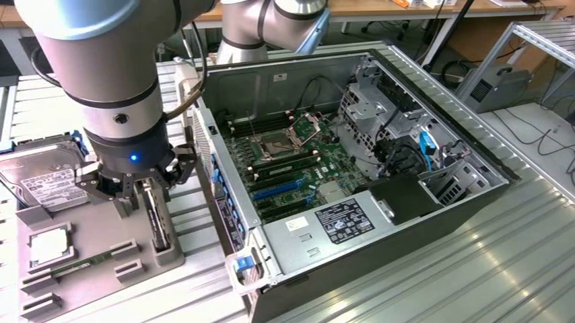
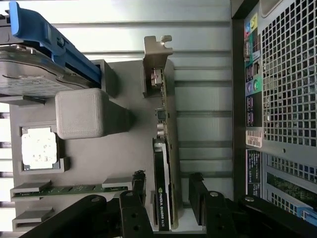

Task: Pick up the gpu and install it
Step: 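Pick up the gpu and move the gpu toward the slot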

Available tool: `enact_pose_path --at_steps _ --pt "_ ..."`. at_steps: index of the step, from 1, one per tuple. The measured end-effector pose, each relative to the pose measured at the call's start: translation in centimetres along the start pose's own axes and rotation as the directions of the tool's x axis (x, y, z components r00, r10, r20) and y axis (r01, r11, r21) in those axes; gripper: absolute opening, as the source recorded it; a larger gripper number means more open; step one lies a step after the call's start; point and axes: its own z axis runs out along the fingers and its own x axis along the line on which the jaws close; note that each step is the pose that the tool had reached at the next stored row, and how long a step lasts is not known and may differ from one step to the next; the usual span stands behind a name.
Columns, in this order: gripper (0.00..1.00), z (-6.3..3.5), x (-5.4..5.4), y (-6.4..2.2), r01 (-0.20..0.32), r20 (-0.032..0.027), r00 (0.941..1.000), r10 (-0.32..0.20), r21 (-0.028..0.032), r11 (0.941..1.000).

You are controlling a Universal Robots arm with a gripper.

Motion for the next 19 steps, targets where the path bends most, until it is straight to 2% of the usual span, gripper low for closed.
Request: enact_pose_path --at_steps 4,7,15,19 --pt "0.48 0.61 0.0 -0.05 0.0 -0.0002 1.0 0.0 -0.001 1.0" --pt "0.48 1.08 0.0 -0.09 0.0 -0.0004 1.0 0.0 -0.0051 1.0" --pt "0.48 1.93 0.0 -0.16 0.0 -0.0024 1.0 0.0 -0.0105 0.9999" --pt "0.48 2.52 0.0 -0.05 0.0 -0.0034 1.0 0.0 -0.0105 0.9999"
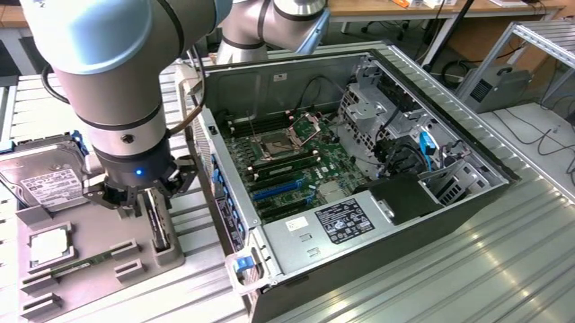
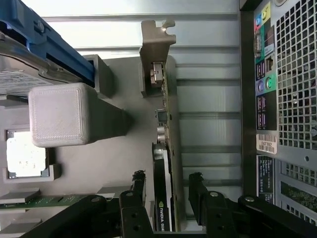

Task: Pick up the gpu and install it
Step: 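Pick up the gpu and move the gpu toward the slot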

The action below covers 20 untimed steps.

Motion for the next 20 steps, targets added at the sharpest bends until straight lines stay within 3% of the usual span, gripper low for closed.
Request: enact_pose_path --at_steps 2,5,7,8,11,12,15,20 --pt "0.48 0.2 0.03 0.37 0.0 -0.0024 1.0 0.0 -0.0002 1.0" --pt "0.48 0.36 0.06 0.48 -0.001 -0.0136 0.9999 0.001 0.0002 1.0" --pt "0.48 0.37 0.06 0.47 -0.002 -0.015 0.9999 0.002 0.001 1.0" --pt "0.48 0.39 0.05 0.48 -0.002 -0.0158 0.9999 0.002 0.0069 1.0" --pt "0.48 0.48 0.05 0.72 -0.002 -0.0157 0.9999 0.003 0.0419 0.9991" --pt "0.48 0.5 0.05 0.78 -0.003 -0.0157 0.9999 0.003 0.0465 0.9989" --pt "0.48 0.61 0.12 0.84 -0.003 -0.0156 0.9999 0.003 0.0466 0.9989" --pt "0.48 0.91 0.09 0.92 -0.003 -0.0232 0.9997 0.004 0.0476 0.9989"
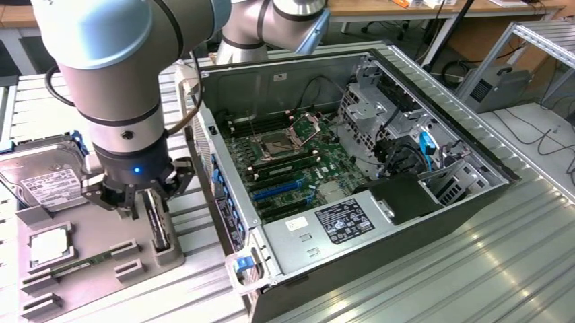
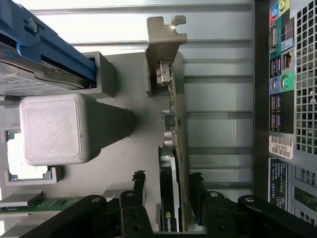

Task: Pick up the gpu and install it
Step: 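Pick up the gpu and move the gpu toward the slot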

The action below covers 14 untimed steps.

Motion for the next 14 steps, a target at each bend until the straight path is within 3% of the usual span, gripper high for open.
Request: enact_pose_path --at_steps 3,4,14 --pt "0.47 0.22 -0.33 0.0 0.0 -0.0024 1.0 0.0 0.0002 1.0" --pt "0.4 0.27 -0.33 0.0 0.0 -0.0031 1.0 0.0 0.0002 1.0" --pt "0.4 0.38 -0.8 -0.01 -0.001 -0.0134 0.9999 0.001 0.0005 1.0"
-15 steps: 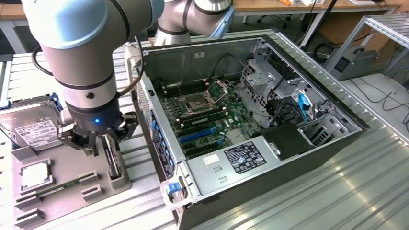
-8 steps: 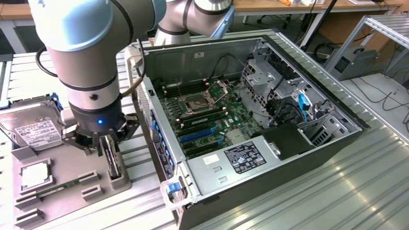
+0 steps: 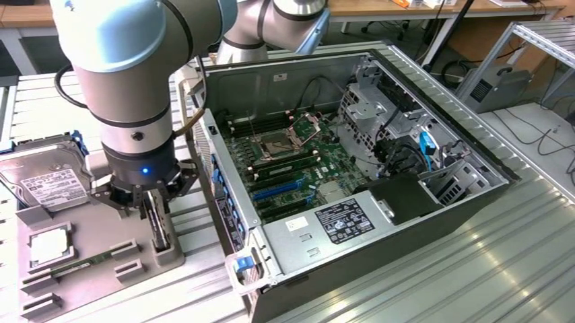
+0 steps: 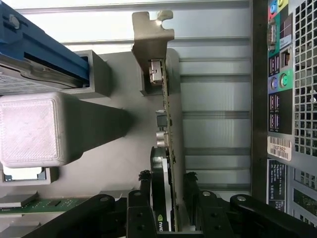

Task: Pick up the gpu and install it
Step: 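Pick up the gpu and move the gpu toward the slot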

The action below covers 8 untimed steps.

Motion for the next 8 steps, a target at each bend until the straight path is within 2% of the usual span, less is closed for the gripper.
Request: enact_pose_path --at_steps 8 --pt "0.4 0.01 -0.32 0.0 0.0 -0.0077 1.0 0.0 -0.0001 1.0"
